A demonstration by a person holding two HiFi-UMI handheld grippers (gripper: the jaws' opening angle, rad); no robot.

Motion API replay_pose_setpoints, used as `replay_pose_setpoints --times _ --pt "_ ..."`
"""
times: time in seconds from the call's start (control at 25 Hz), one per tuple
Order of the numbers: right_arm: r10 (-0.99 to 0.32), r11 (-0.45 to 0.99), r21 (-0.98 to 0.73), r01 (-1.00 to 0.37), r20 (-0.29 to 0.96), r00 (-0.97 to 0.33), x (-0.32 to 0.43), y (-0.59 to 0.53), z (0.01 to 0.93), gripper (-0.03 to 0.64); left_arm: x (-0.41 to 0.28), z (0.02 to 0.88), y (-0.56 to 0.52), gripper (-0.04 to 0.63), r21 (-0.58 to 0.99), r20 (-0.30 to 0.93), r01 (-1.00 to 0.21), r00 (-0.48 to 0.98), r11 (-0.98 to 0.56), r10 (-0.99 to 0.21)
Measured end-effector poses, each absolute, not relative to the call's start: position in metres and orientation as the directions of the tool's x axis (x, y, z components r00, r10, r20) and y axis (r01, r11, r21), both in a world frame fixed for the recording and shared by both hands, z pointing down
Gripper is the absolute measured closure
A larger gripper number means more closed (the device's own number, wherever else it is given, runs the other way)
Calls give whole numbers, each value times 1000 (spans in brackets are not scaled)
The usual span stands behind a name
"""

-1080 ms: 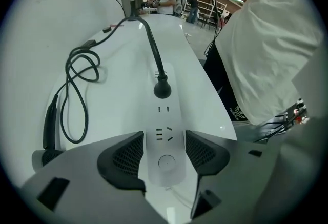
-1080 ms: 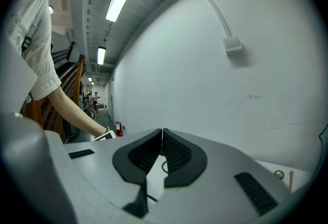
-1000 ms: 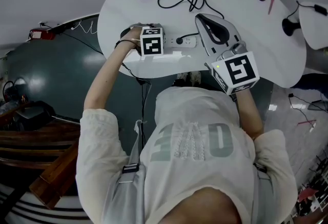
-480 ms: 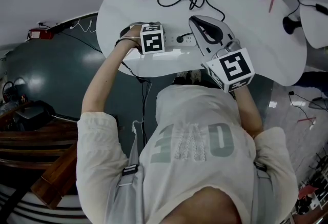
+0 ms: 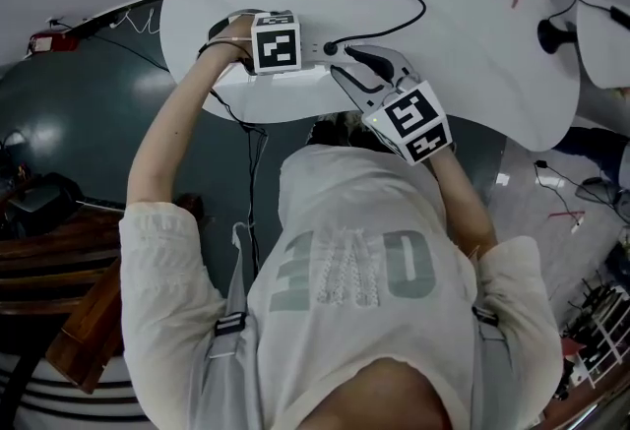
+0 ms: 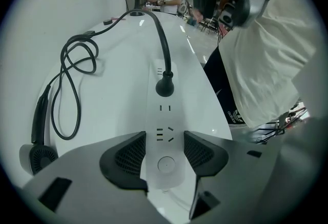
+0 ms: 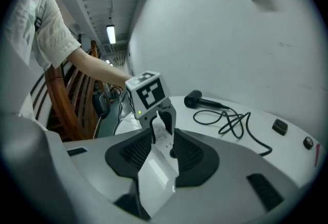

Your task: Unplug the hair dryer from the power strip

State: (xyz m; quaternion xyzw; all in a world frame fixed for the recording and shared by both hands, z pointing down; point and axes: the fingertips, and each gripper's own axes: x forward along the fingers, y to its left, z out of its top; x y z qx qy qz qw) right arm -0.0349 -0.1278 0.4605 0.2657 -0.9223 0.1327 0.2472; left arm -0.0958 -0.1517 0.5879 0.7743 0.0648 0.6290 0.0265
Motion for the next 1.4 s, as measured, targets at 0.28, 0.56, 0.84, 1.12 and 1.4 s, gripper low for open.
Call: replay_pose_setpoints --times 0.28,0.56,0.84,1.12,1.4 --pt "-450 765 -107 -635 616 -646 -35 -141 528 480 -90 588 -154 353 122 966 76 220 -990 136" --pt "-507 729 -66 -681 616 -603 -50 -160 546 491 -92 587 -156 353 136 969 63 200 -989 146" --pt "-564 704 -45 -708 570 -597 -53 -163 543 541 -92 585 -155 353 134 968 69 203 -989 146" --pt "-561 610 -232 -758 548 -620 -42 -171 545 554 -90 588 -154 352 128 972 33 192 -991 132" --pt "-551 551 -363 -751 518 -654 -36 -173 542 560 -89 590 -154 351 128 979 21 157 -992 130"
